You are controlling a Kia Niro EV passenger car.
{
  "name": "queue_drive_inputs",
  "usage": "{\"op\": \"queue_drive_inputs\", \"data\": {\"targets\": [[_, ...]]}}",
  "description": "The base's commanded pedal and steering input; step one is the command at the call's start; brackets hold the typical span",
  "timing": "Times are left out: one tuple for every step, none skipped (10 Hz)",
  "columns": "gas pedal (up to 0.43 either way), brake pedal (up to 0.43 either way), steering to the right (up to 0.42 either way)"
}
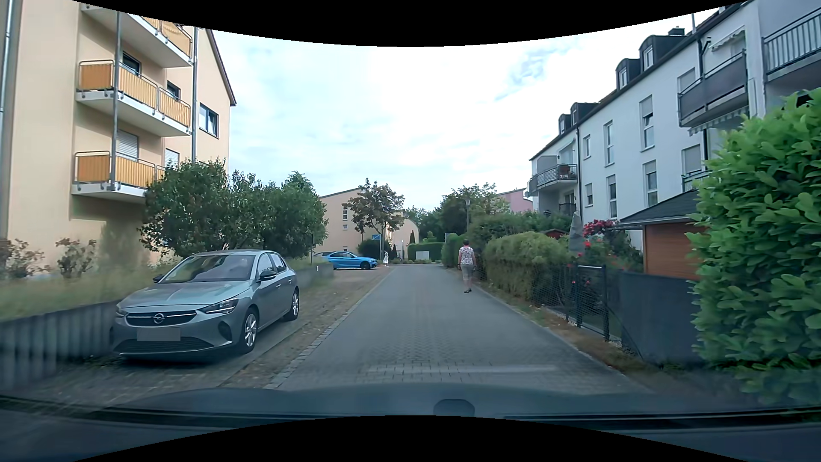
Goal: Follow the waypoints while adhering to traffic rules and regulations
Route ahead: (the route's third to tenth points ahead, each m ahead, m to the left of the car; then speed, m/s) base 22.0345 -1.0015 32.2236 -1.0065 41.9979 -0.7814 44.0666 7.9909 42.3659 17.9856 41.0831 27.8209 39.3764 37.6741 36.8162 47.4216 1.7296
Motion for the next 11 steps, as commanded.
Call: {"op": "queue_drive_inputs", "data": {"targets": [[0.000, 0.037, 0.003], [0.000, 0.037, 0.003], [0.000, 0.043, 0.003], [0.000, 0.043, 0.002], [0.000, 0.043, 0.000], [0.000, 0.043, -0.003], [0.000, 0.043, -0.004], [0.000, 0.043, -0.005], [0.000, 0.043, -0.005], [0.000, 0.043, -0.005], [0.000, 0.043, -0.005]]}}
